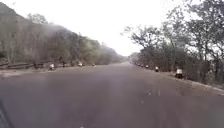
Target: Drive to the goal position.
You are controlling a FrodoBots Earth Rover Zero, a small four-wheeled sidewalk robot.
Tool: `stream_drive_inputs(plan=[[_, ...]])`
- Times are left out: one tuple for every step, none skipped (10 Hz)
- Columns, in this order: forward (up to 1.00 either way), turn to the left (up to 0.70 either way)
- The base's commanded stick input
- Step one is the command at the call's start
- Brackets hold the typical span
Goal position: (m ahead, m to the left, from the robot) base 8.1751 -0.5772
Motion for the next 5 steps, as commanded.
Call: stream_drive_inputs(plan=[[1.00,0.00],[1.00,0.00],[1.00,0.00],[1.00,0.00],[1.00,0.00]])
